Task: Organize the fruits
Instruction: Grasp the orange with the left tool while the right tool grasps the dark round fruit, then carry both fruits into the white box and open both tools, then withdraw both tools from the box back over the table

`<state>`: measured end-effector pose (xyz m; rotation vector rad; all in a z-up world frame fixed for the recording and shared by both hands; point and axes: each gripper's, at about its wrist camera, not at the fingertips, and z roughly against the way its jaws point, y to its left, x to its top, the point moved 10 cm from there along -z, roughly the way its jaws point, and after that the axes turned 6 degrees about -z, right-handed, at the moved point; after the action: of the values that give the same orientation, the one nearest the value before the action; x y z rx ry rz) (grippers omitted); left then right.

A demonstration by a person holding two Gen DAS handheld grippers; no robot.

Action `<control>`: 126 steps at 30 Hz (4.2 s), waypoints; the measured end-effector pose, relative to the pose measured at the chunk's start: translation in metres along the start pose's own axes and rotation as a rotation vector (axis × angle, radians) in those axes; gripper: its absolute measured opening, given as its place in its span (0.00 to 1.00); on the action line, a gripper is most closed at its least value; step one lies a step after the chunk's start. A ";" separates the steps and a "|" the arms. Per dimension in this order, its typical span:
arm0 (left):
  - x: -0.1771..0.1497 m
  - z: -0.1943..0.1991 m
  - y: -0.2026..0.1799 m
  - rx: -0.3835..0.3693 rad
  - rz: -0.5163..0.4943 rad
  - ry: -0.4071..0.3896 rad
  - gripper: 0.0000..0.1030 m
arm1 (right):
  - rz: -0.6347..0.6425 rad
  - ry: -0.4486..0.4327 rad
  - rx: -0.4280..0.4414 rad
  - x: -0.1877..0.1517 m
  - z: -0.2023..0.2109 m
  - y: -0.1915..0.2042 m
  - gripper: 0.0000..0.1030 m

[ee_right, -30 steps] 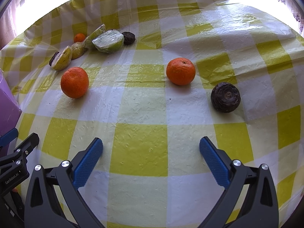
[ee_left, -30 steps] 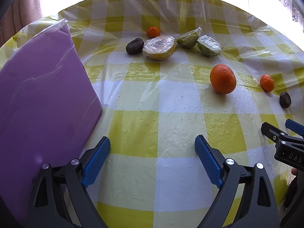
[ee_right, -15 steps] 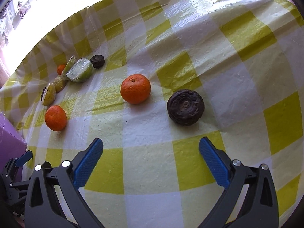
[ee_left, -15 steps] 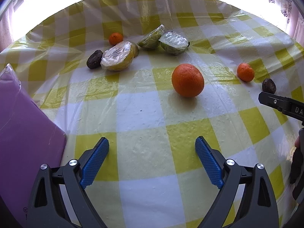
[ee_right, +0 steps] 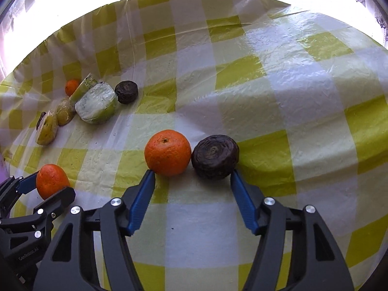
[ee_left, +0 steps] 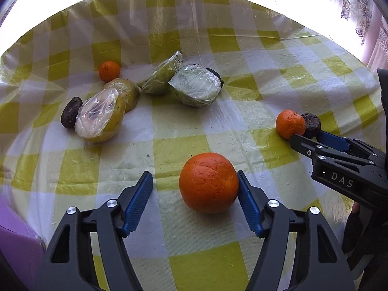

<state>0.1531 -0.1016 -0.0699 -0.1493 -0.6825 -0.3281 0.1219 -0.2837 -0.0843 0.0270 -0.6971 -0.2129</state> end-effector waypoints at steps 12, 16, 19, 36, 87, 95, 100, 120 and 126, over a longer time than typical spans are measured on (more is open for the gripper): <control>-0.004 0.004 0.006 -0.008 0.027 -0.016 0.39 | -0.040 0.054 0.131 -0.003 0.003 -0.016 0.69; -0.018 0.025 0.012 -0.012 0.052 -0.047 0.39 | 0.025 0.070 0.082 -0.001 0.000 -0.025 0.57; -0.035 0.042 0.013 -0.040 0.097 -0.063 0.39 | 0.086 0.063 0.033 0.003 -0.006 -0.026 0.53; -0.056 0.198 0.028 0.107 0.045 -0.284 0.39 | -0.032 -0.114 0.380 -0.036 0.111 0.058 0.38; -0.227 0.287 0.242 0.554 0.338 0.124 0.44 | 0.778 0.142 0.451 -0.189 0.204 0.409 0.42; -0.225 0.288 0.244 0.557 0.347 0.120 0.52 | 0.773 0.089 0.423 -0.179 0.209 0.404 0.53; -0.222 0.292 0.247 0.591 0.333 0.119 0.64 | 0.730 0.082 0.460 -0.169 0.213 0.395 0.68; -0.057 0.351 0.099 0.557 0.025 -0.486 0.84 | 0.030 -0.104 0.559 -0.050 0.173 0.177 0.88; -0.020 0.228 0.011 0.117 -0.046 -0.455 0.84 | -0.134 -0.066 0.231 -0.046 0.090 0.040 0.88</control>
<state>0.0070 -0.0318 0.0918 -0.0968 -1.1544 -0.2997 0.0372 -0.2310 -0.0410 0.2895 -0.7834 -0.2611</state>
